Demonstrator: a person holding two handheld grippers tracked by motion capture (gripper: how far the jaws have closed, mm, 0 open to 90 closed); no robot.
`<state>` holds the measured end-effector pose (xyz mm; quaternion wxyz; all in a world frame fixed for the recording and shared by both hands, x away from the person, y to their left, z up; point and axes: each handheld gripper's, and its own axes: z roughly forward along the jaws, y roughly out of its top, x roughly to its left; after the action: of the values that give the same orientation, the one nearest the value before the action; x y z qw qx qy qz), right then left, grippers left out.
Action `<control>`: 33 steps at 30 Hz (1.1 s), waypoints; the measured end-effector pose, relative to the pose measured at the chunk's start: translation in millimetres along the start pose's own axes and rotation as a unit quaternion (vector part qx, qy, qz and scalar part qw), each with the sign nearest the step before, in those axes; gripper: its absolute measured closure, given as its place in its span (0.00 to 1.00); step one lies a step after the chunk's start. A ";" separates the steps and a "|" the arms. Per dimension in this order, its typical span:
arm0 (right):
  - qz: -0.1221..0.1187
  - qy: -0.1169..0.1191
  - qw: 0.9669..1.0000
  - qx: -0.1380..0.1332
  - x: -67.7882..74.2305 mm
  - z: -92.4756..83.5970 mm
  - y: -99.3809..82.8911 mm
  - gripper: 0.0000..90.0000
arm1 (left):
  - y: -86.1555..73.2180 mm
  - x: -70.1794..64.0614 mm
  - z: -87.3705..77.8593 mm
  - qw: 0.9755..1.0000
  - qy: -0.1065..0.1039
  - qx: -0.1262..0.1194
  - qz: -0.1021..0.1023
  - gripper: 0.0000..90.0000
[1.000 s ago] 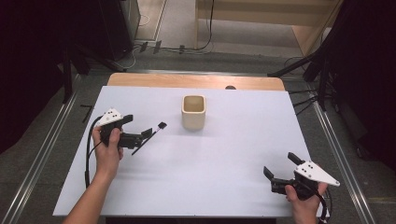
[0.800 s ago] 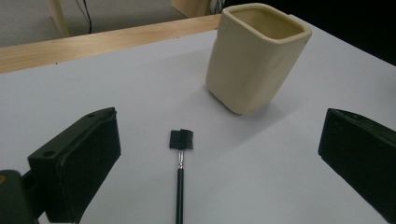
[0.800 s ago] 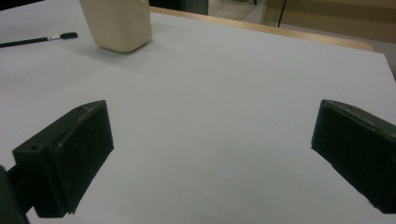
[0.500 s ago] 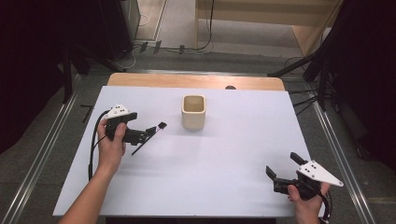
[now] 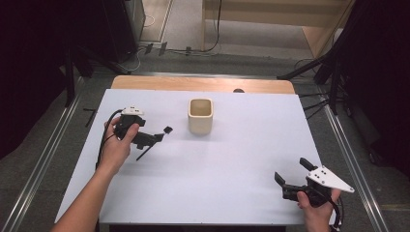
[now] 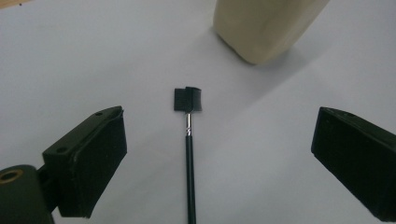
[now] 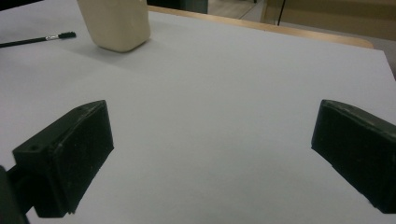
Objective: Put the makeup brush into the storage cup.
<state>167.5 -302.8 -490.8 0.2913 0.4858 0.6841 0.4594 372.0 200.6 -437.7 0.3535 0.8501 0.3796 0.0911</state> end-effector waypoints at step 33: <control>-0.004 0.001 1.000 0.010 0.3 4.3 -1.1 0.00 | 10.6 4.2 40.7 0.974 0.032 0.223 0.005 0.74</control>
<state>170.6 -301.1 -493.6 0.2877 0.4857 0.6905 0.4522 398.4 177.1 -461.0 0.1419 0.9063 0.3968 0.0330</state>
